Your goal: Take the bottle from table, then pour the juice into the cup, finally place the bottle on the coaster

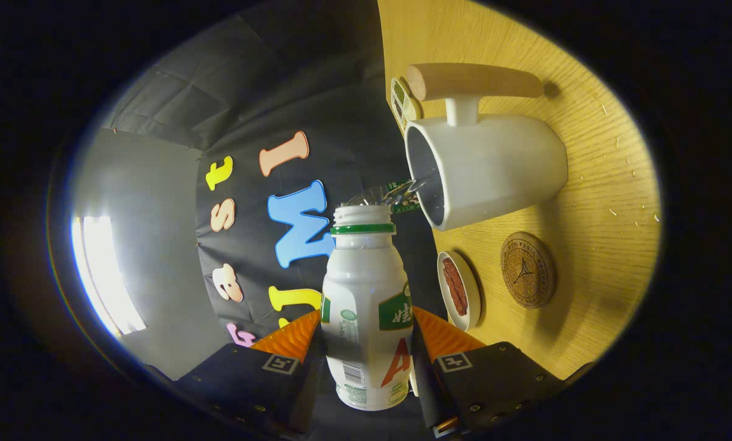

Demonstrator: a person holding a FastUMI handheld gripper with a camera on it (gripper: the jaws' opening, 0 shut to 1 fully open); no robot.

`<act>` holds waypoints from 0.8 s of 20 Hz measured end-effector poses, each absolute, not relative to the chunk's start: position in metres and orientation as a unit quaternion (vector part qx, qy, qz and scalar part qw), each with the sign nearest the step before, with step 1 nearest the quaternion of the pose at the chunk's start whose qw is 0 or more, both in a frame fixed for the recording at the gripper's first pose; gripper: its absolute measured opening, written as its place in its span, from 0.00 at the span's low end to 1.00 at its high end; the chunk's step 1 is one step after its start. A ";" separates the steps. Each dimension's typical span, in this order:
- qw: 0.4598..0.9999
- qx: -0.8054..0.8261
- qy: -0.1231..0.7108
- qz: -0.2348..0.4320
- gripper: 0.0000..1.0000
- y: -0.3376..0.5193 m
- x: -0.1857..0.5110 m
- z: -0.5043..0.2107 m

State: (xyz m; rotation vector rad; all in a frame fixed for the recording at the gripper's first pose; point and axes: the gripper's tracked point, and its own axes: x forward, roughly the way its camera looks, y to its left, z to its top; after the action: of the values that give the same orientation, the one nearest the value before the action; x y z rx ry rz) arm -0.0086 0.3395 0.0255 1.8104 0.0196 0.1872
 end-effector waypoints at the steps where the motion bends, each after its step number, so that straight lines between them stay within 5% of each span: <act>1: 0.612 0.787 0.009 0.081 0.67 0.340 -0.009 0.025; 16: 0.586 0.807 0.004 0.074 0.67 0.340 -0.009 0.026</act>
State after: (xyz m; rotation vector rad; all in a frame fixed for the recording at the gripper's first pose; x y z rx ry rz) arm -0.0088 0.3401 0.0257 1.8818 0.0100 0.1719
